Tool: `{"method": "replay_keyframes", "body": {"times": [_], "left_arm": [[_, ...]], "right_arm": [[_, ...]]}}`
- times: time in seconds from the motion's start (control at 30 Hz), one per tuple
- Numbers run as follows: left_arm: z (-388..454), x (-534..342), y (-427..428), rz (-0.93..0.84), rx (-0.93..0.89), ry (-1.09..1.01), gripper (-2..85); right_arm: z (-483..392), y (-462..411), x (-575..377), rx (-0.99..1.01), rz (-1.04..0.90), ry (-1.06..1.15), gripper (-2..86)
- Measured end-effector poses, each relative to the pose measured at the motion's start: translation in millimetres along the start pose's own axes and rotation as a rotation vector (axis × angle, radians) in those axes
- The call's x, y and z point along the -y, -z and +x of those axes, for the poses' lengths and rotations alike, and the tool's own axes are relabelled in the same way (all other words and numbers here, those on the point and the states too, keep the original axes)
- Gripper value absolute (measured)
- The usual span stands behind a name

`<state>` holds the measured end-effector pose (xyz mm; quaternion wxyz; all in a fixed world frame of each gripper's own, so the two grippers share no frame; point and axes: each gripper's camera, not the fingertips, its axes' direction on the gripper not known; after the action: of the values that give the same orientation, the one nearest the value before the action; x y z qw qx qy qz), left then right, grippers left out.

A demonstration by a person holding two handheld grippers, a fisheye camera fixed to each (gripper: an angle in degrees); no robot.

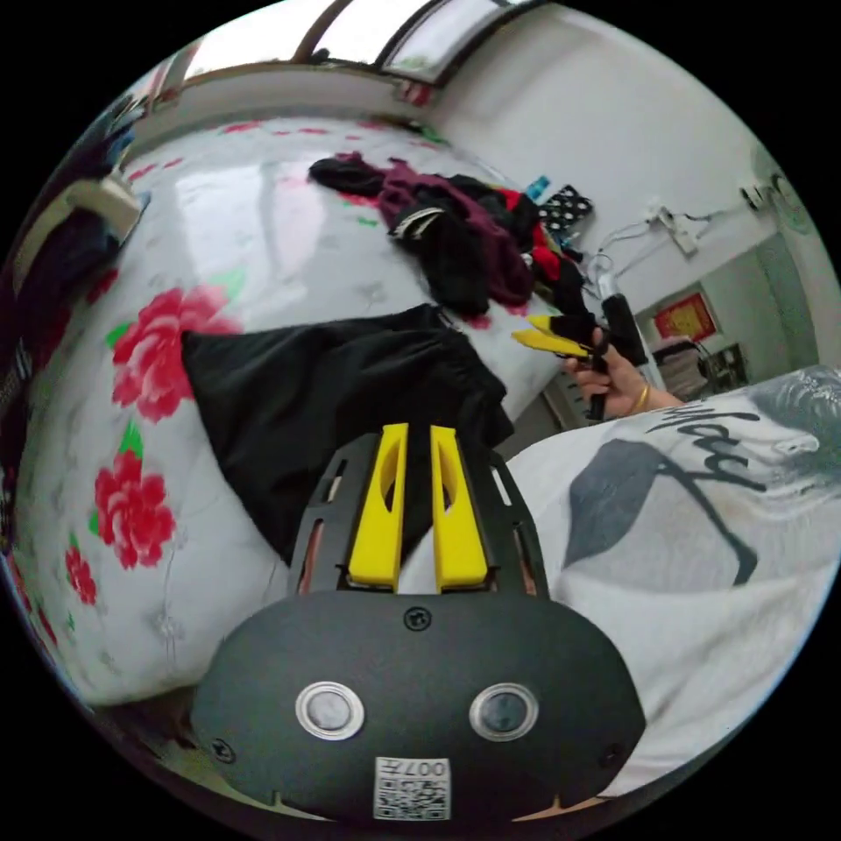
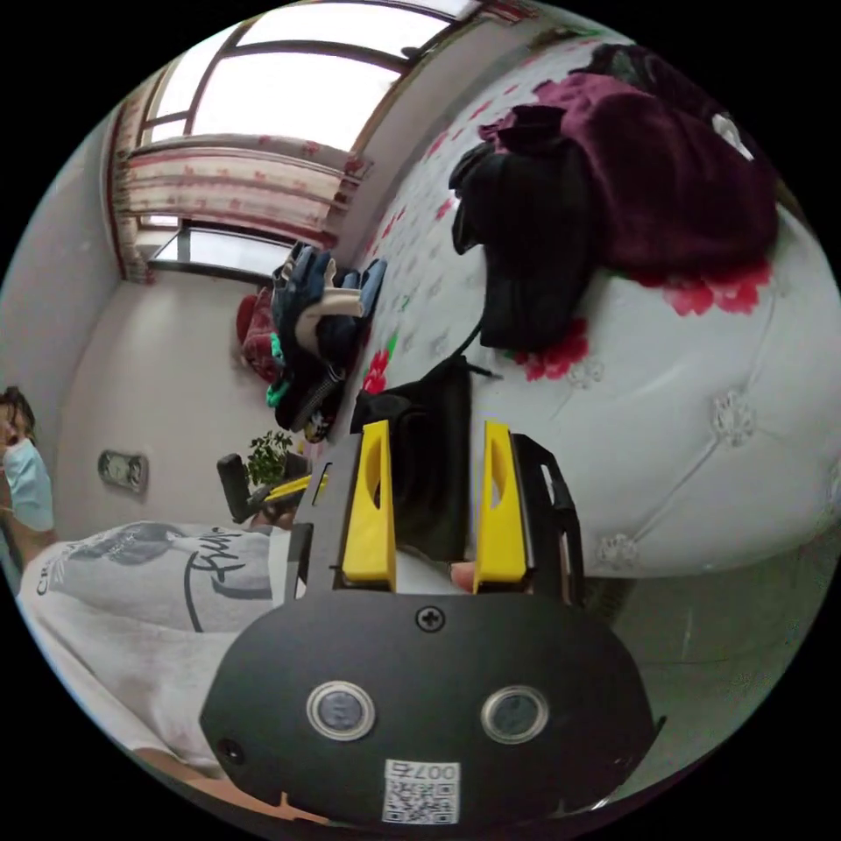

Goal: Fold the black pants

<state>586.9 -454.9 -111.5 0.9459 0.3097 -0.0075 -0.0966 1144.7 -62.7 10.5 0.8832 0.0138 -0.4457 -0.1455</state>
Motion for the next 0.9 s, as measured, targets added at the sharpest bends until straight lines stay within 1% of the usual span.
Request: {"method": "replay_keyframes", "body": {"times": [0.13,0.17,0.23,0.3,0.37,0.47,0.5,0.57,0.67,0.8,0.9], "left_arm": [[-63.5,-5.6,11.6,0.017,-0.002,0.251,11.8],[-71.9,-6.6,10.9,0.012,-0.007,0.284,12.4],[-97.4,-8.4,-3.0,-0.038,-0.055,0.376,14.7],[-107.1,-7.2,-18.6,-0.069,-0.092,0.415,15.2],[-111.6,-1.6,-25.8,-0.051,-0.114,0.444,13.7],[-113.1,20.4,-33.0,-0.108,-0.105,0.42,7.7],[-112.2,28.5,-33.8,-0.128,-0.079,0.384,4.3],[-117.2,37.5,-28.8,-0.124,-0.097,0.363,1.4],[-131.0,46.8,-5.1,-0.039,-0.183,0.351,0.0],[-151.7,61.5,57.8,0.154,-0.266,0.341,-0.6],[-166.4,78.2,117.0,0.23,-0.226,0.288,-0.7]], "right_arm": [[35.2,-7.6,5.9,0.018,-0.104,-0.045,12.5],[41.5,-14.7,9.4,0.028,-0.139,-0.05,12.6],[47.3,-29.8,15.9,0.036,-0.2,-0.044,12.3],[46.9,-41.6,24.4,0.027,-0.221,-0.018,11.5],[41.6,-61.2,38.1,-0.005,-0.291,0.025,9.9],[35.2,-77.8,55.6,-0.072,-0.385,0.06,7.5],[33.7,-79.2,59.0,-0.075,-0.401,0.069,7.0],[23.9,-77.0,73.1,-0.069,-0.421,0.107,5.1],[1.4,-66.8,94.4,-0.021,-0.391,0.15,3.0],[-40.8,-66.3,127.3,0.036,-0.365,0.22,1.1],[-90.0,-79.9,159.6,0.062,-0.363,0.313,0.6]]}}
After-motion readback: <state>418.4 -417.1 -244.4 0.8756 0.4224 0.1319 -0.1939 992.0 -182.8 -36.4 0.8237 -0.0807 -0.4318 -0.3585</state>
